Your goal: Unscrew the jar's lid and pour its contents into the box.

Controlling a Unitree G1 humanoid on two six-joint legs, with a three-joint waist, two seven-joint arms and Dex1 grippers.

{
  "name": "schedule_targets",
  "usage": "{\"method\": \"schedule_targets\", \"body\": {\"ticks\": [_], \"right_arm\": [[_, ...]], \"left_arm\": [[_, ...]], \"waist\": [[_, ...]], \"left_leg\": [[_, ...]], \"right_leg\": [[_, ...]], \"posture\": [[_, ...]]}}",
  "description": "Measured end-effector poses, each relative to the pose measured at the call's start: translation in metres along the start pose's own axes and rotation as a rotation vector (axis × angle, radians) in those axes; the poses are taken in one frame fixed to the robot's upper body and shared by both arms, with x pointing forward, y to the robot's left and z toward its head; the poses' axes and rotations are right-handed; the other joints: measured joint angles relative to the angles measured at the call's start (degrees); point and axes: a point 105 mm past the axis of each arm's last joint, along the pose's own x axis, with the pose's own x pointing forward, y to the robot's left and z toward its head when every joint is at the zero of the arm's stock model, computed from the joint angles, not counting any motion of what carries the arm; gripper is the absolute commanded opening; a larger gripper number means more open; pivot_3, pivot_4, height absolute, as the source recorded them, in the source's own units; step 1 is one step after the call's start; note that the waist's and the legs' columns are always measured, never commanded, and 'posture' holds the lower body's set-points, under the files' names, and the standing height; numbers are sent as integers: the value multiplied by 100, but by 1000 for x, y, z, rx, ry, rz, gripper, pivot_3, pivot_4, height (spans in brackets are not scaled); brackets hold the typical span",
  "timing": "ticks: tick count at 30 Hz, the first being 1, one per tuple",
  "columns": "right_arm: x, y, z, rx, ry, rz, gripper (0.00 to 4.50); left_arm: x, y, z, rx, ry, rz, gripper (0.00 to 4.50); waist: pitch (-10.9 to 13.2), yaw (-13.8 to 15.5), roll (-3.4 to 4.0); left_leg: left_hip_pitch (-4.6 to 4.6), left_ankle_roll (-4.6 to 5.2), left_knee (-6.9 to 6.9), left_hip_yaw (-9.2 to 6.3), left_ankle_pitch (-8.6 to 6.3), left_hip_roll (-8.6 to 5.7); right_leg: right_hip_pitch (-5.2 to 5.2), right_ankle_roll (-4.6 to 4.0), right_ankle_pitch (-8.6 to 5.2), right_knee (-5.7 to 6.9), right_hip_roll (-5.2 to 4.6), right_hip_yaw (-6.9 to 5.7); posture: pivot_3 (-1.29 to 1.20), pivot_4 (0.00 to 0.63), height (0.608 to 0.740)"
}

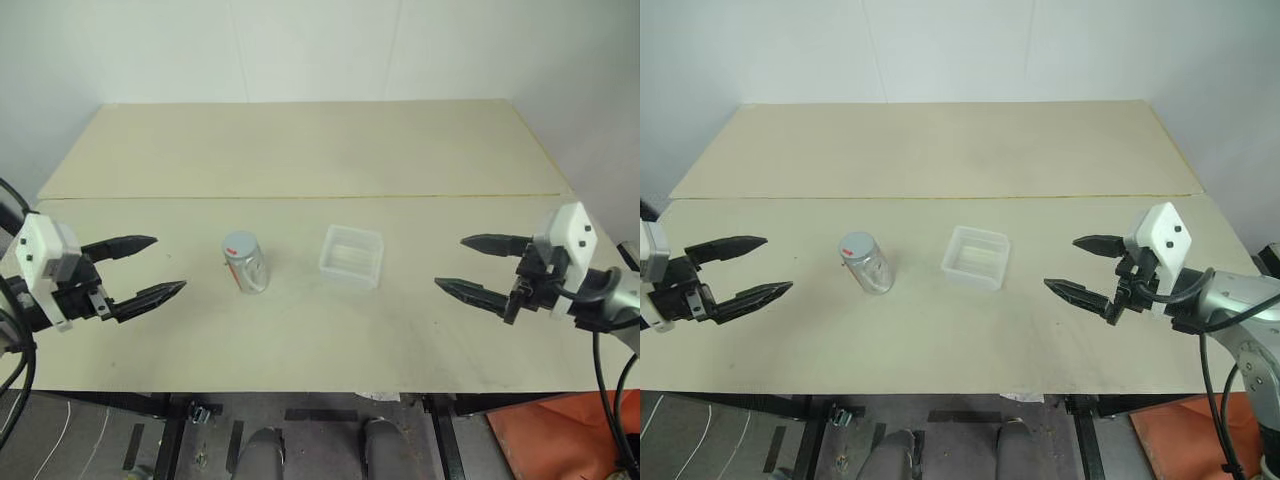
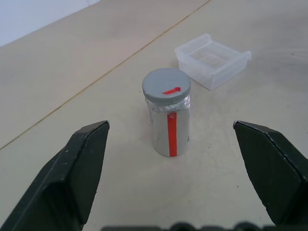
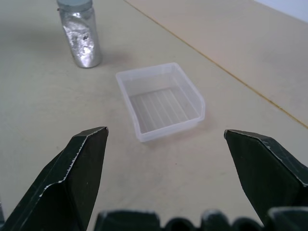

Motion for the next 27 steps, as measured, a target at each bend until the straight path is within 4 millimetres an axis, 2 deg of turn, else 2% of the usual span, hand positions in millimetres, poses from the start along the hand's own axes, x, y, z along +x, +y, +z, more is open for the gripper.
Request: {"method": "schedule_targets", "body": {"ticks": [4,8,13,21,27], "right_arm": [[-1,3,1,-7,12,29,4500],[1,0,10,-34,-9,40,4500],[3,-2,13,-43,-15,58,4500],[6,-2,22,-85,-45,61,4500],[10,1,25,-103,-48,70,4500]], "left_arm": [[3,-5,1,1,-14,9,4493],[5,-10,1,1,-27,39,4493],[8,-15,-10,-39,-33,80,4493],[43,-20,-25,-90,-58,124,4493],[59,-15,-38,-135,-86,183,4493]], "waist": [[0,-2,0],[0,-35,0],[0,-8,0],[-1,13,-3],[-1,-4,-2]], "left_leg": [[0,0,0,0,0,0],[3,0,0,4,0,1],[3,0,1,4,0,1],[4,0,2,3,0,0],[4,0,3,3,0,0]], "right_leg": [[0,0,0,-2,0,0],[0,0,0,0,1,3],[2,0,1,1,0,2],[5,1,2,-1,0,2],[5,1,2,-2,0,3]], "posture": [[0,150,740],[0,150,740],[0,150,740],[0,150,740],[0,150,740]]}}
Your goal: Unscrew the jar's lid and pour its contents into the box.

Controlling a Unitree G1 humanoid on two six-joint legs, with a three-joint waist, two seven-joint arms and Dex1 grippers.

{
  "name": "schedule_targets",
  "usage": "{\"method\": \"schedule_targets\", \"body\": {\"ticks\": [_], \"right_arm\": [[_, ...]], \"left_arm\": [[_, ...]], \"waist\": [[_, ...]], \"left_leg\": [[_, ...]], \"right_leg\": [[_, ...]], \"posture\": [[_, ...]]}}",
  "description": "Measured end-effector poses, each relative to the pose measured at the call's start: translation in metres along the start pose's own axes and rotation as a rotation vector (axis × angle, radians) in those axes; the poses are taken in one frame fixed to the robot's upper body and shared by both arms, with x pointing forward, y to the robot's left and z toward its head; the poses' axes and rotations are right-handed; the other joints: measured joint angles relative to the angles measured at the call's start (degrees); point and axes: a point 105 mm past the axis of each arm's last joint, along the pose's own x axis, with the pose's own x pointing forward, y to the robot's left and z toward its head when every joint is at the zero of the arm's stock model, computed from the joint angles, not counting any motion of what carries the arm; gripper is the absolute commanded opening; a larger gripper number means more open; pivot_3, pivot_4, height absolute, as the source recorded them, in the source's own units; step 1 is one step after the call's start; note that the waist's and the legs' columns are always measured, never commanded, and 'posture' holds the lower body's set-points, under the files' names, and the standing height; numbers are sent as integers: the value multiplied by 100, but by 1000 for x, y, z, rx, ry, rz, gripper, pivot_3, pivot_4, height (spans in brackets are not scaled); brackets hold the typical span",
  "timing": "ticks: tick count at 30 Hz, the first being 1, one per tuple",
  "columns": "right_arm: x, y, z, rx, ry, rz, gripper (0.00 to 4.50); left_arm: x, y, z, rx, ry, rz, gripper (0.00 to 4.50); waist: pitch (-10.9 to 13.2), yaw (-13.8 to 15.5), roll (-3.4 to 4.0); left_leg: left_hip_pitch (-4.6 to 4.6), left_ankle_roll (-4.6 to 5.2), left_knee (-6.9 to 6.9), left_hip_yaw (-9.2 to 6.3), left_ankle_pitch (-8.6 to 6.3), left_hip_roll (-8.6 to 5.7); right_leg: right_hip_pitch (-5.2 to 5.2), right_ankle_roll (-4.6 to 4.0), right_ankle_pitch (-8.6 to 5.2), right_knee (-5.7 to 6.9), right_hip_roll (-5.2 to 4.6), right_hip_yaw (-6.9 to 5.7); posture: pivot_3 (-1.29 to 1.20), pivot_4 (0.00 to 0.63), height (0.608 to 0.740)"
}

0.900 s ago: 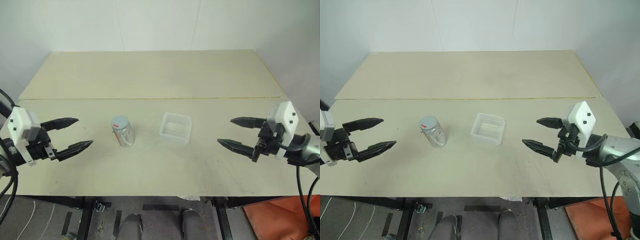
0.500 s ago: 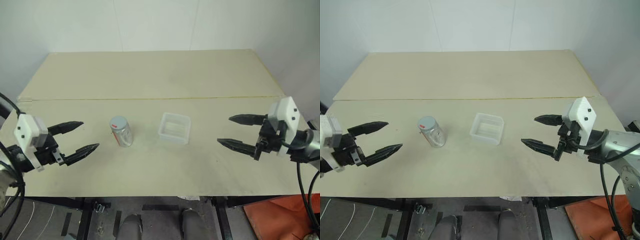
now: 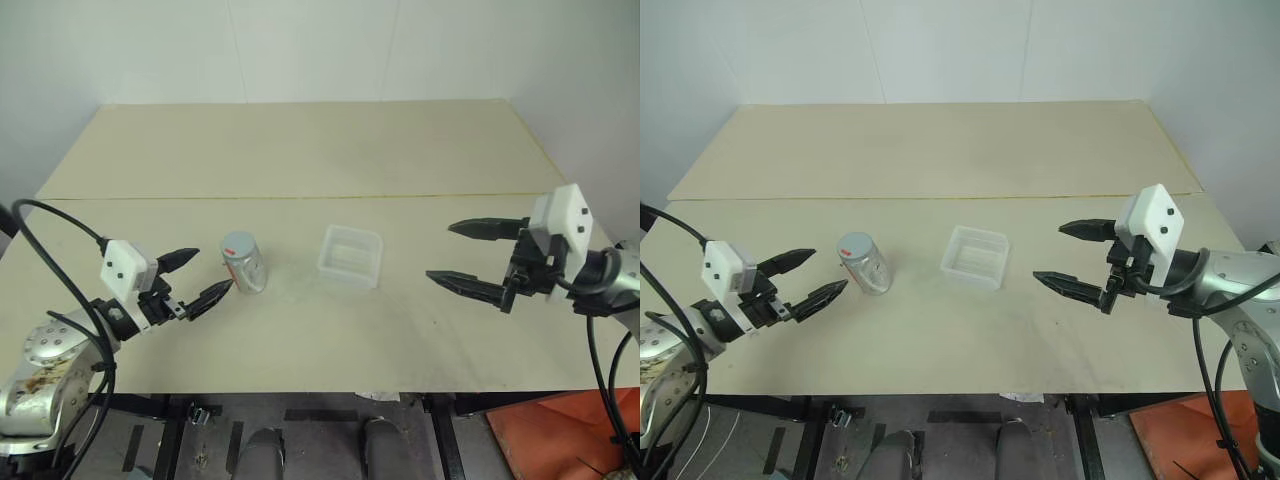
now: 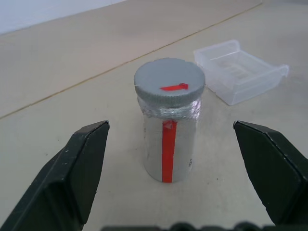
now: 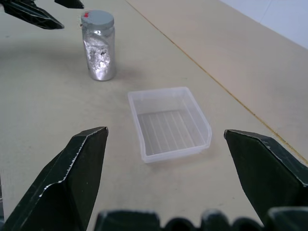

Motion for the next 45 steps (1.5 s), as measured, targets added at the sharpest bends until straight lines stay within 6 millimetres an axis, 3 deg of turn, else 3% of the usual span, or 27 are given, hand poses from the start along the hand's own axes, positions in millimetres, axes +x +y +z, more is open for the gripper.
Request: {"method": "schedule_targets", "body": {"ticks": [16,30,33,39,45], "right_arm": [[2,8,7,-25,5,14,4500],[-2,14,8,-16,8,45,4500],[-3,15,8,-14,7,46,4500],[-4,18,11,-23,-2,48,4500],[-4,22,14,-36,-13,52,4500]], "left_arm": [[42,-6,-29,-67,-88,109,4493],[65,-5,-33,-44,-123,102,4493],[69,-4,-35,-43,-128,106,3930],[75,-5,-29,-20,-155,104,2012],[72,-5,-23,5,-147,70,1969]], "waist": [[-2,14,-3],[-2,16,-4],[-2,23,-4],[-3,22,-4],[-2,17,-4]], "left_leg": [[2,0,3,-1,0,-1],[2,0,3,-2,0,-2],[6,0,3,-2,0,-2],[6,0,4,-3,0,-2],[6,0,4,-4,0,-2]], "right_leg": [[5,0,1,0,0,-1],[6,1,1,-1,1,-1],[10,1,1,-1,0,-1],[12,2,2,-3,0,-1],[12,2,2,-2,1,-1]], "posture": [[0,150,740],[0,150,740],[0,150,740],[0,150,740],[0,150,740]]}}
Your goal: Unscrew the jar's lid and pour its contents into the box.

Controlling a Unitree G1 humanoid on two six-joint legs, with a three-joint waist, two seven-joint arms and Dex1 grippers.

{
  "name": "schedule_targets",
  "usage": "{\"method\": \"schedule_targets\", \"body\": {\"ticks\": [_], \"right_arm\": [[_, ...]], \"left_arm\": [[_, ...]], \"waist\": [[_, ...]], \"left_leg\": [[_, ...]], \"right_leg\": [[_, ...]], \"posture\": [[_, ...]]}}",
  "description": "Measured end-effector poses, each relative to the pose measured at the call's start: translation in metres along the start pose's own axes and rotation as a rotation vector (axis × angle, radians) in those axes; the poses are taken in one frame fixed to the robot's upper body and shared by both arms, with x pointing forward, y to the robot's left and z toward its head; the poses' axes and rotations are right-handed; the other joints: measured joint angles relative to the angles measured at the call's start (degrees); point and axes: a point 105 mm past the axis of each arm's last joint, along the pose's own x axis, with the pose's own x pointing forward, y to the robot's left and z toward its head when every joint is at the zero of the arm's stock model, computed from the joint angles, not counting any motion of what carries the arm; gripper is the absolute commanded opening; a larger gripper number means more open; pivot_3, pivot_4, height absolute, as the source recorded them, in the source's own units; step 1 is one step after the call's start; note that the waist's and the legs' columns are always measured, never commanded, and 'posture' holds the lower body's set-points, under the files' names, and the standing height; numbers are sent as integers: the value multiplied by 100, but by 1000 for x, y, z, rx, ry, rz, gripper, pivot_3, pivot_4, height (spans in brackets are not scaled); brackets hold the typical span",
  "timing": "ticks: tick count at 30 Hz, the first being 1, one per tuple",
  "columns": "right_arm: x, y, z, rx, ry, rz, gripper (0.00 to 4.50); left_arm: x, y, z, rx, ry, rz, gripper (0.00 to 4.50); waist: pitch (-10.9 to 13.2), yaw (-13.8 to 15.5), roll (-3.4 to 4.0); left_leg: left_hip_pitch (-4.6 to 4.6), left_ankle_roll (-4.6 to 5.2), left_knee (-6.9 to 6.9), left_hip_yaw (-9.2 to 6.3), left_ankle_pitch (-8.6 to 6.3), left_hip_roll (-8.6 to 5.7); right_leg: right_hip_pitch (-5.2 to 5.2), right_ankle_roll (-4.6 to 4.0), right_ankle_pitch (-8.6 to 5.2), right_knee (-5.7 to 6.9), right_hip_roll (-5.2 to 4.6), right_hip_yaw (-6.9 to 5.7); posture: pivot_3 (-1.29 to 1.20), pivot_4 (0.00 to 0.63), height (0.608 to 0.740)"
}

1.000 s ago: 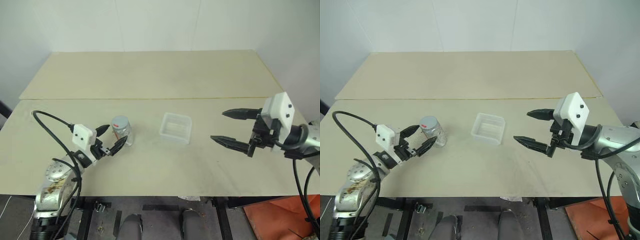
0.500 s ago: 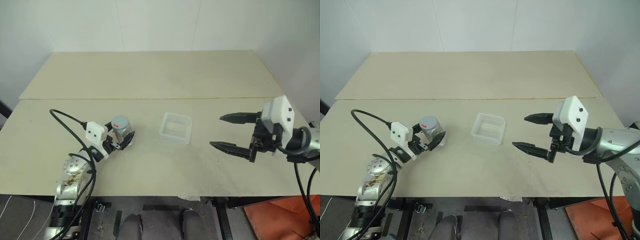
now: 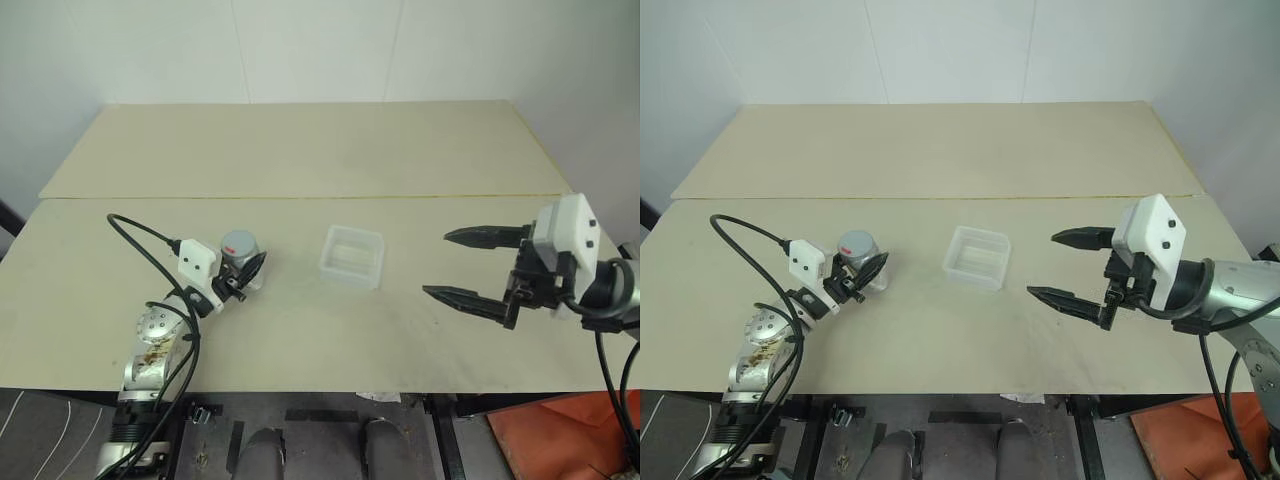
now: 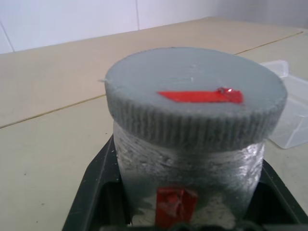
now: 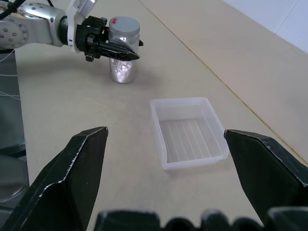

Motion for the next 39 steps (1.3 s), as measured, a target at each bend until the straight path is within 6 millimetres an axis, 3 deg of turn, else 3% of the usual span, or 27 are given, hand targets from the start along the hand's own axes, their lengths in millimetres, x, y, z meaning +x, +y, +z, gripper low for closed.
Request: {"method": "schedule_targets", "body": {"ticks": [3,6,12,19,24,36,39], "right_arm": [[7,-2,14,-22,-62,2,4500],[21,-1,30,-34,-138,37,4500],[65,-15,63,29,-249,76,4500],[103,-14,75,34,-236,94,4500],[120,-10,70,38,-215,89,4500],[130,-14,75,34,-228,54,4500],[131,-13,74,45,-229,68,3960]], "left_arm": [[2,-3,16,7,30,-111,1969],[13,-7,49,23,0,-234,1969],[25,-18,85,30,18,-543,1969],[47,-44,98,-4,-30,-770,1969],[61,-58,102,-17,-77,-838,1969],[63,-67,102,8,-81,-917,1969],[63,-68,101,11,-78,-921,1969]], "waist": [[0,-14,0],[0,-14,0],[1,-87,1],[1,-104,1],[1,-170,1],[1,-182,2],[1,-186,2]], "left_leg": [[2,0,1,-1,0,0],[5,-2,0,-4,1,0],[-6,-4,-4,-5,2,0],[-25,-9,1,-10,5,-1],[-25,-9,2,-10,6,-1],[-26,-9,2,-13,6,-1],[-25,-9,2,-13,6,-1]], "right_leg": [[0,0,0,5,0,0],[6,1,0,1,1,-2],[-13,-1,-1,3,2,-2],[-26,-1,-1,7,1,-7],[-30,-1,-1,12,1,-7],[-33,-1,-1,18,2,-6],[-33,-1,-1,17,2,-6]], "posture": [[0,150,740],[0,150,740],[0,150,740],[0,150,740],[0,150,740],[0,150,740],[0,150,740]]}}
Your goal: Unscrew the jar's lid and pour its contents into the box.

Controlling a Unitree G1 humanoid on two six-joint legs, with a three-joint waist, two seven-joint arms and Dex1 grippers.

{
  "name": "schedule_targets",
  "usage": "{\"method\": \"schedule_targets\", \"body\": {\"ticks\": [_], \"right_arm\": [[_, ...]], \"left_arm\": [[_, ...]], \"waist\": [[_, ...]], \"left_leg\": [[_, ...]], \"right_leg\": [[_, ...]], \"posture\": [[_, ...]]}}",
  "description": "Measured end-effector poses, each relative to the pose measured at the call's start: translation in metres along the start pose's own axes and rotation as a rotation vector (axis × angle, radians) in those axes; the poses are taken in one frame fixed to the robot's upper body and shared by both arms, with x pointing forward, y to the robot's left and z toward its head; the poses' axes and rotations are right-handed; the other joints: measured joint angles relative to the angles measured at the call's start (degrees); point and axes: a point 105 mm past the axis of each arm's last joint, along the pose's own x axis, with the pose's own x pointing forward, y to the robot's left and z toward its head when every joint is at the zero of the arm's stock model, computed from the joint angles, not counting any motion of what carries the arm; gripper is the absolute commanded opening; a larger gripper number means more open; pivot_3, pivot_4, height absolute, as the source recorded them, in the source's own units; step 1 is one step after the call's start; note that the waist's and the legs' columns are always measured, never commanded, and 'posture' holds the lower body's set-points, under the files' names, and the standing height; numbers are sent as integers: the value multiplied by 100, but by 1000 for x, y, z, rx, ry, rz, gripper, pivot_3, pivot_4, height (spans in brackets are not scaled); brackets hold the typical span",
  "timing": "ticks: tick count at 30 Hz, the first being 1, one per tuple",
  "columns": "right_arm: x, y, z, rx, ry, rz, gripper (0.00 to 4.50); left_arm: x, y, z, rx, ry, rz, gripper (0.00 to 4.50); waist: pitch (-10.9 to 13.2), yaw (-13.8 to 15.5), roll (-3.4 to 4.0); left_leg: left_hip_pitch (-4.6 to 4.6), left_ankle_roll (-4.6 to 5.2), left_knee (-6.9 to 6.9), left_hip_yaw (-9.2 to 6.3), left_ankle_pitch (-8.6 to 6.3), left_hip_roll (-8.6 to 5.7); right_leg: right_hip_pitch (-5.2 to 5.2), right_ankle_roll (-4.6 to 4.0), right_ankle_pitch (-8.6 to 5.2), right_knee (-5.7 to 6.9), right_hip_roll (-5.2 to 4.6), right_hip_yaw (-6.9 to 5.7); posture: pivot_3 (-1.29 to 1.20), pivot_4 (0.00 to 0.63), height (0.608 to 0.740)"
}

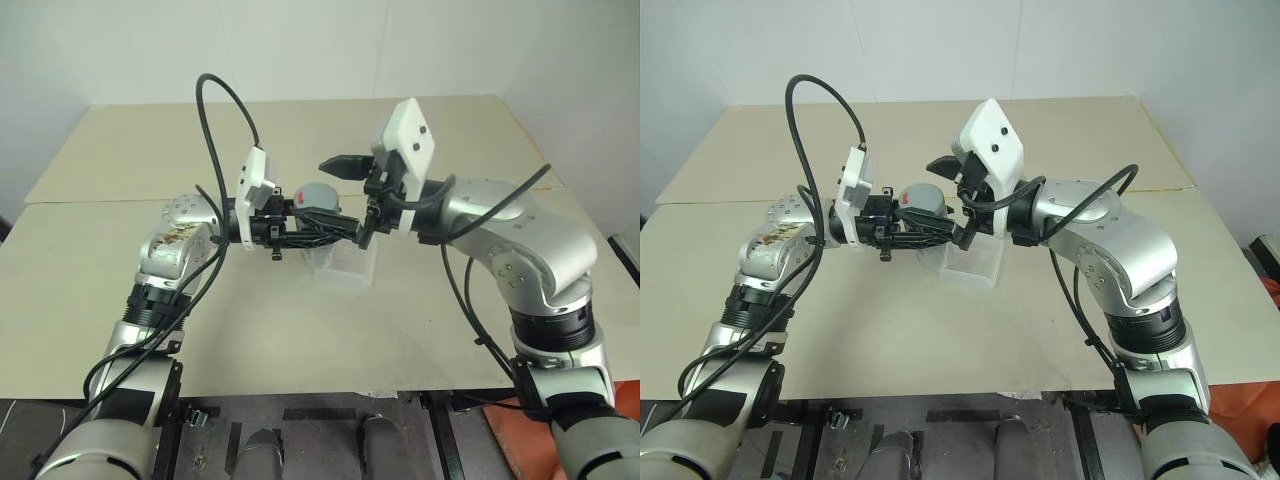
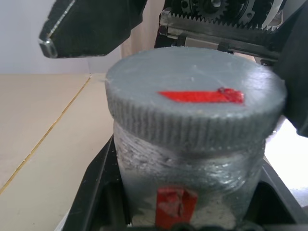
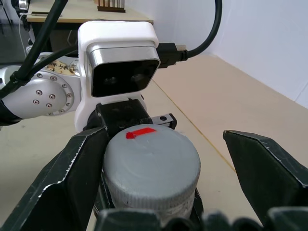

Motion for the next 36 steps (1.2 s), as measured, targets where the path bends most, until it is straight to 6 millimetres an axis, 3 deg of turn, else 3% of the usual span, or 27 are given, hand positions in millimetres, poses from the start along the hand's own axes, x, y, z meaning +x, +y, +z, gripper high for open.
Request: {"method": "schedule_targets", "body": {"ticks": [4,13,23,28,33,36], "right_arm": [[1,4,0,7,-6,30,2757],[3,6,-2,31,-36,124,2731],[4,15,14,-65,-144,615,2731],[8,14,10,-73,-157,694,2731],[6,3,-1,-51,-119,599,4266],[-6,-6,-11,-23,-100,484,4393]], "left_arm": [[0,1,1,3,-3,3,1969],[-4,-2,1,-1,12,-49,1969],[-13,-30,21,61,4,-273,1969],[-14,-33,16,50,5,-265,1969],[-16,-29,17,53,-5,-223,1969],[-17,-23,16,61,-4,-175,1969]], "waist": [[0,-2,0],[1,-7,1],[2,-108,3],[2,-143,3],[3,-124,4],[3,-106,4]], "left_leg": [[-1,0,0,-1,0,0],[0,0,0,-1,0,0],[2,-1,0,-1,1,1],[2,-4,0,-5,2,1],[-1,-10,1,-8,5,0],[-2,-10,2,-11,5,0]], "right_leg": [[0,0,0,2,0,0],[-1,0,0,0,1,0],[2,0,0,4,2,0],[0,0,0,8,2,-1],[2,0,0,19,1,-4],[0,0,0,17,1,-5]], "posture": [[0,150,740],[0,150,740],[0,150,740],[0,150,740],[0,150,740],[0,150,740]]}}
